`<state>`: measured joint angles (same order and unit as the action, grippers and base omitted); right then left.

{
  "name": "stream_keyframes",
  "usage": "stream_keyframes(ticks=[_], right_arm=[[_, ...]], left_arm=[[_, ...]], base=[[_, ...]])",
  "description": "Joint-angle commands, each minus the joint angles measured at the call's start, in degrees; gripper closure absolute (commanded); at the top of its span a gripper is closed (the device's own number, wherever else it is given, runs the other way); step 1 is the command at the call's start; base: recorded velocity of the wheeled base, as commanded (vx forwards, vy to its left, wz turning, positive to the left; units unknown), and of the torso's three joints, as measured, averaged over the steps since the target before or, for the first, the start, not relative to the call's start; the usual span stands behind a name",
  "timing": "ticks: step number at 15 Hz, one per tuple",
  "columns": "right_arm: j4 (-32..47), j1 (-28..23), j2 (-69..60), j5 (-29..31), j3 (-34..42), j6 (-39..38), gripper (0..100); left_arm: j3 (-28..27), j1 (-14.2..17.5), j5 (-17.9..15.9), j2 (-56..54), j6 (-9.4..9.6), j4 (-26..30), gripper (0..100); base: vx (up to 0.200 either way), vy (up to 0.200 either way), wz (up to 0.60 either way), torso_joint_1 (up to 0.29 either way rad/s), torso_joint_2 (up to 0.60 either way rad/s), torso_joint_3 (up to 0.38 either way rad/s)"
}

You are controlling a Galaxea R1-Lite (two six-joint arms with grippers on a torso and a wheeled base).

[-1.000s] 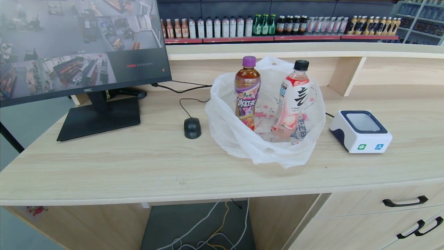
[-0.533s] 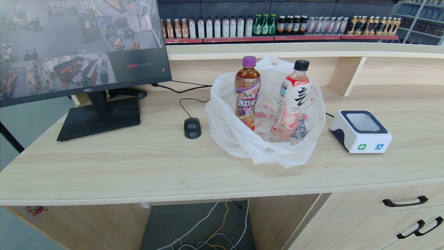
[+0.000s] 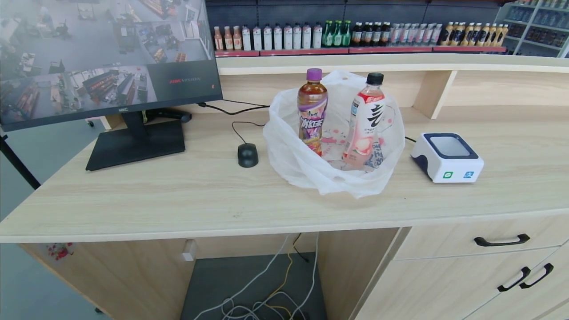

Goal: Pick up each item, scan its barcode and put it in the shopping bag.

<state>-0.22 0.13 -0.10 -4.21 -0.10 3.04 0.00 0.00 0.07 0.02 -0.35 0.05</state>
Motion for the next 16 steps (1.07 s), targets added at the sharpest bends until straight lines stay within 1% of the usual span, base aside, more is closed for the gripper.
stream_keyframes(ticks=[1,6,8,16], right_arm=[[0.0,0.0,0.2,0.0,0.0,0.0,0],[0.0,0.0,0.2,0.0,0.0,0.0,0],[0.0,0.0,0.2,0.0,0.0,0.0,0],[0.0,0.0,0.2,0.0,0.0,0.0,0]], left_arm=[[0.0,0.0,0.0,0.0,-0.09,0.0,0],[0.0,0.0,0.0,0.0,-0.17,0.0,0],[0.0,0.0,0.0,0.0,-0.53,0.0,0],[0.0,0.0,0.0,0.0,-0.44,0.0,0]], base=[[0.000,-0.200,0.00,-0.022,0.00,0.007],[0.000,-0.200,0.00,0.005,0.01,0.004],[0.000,-0.200,0.00,0.012,0.01,-0.002],[0.000,-0.200,0.00,-0.002,0.00,-0.001]])
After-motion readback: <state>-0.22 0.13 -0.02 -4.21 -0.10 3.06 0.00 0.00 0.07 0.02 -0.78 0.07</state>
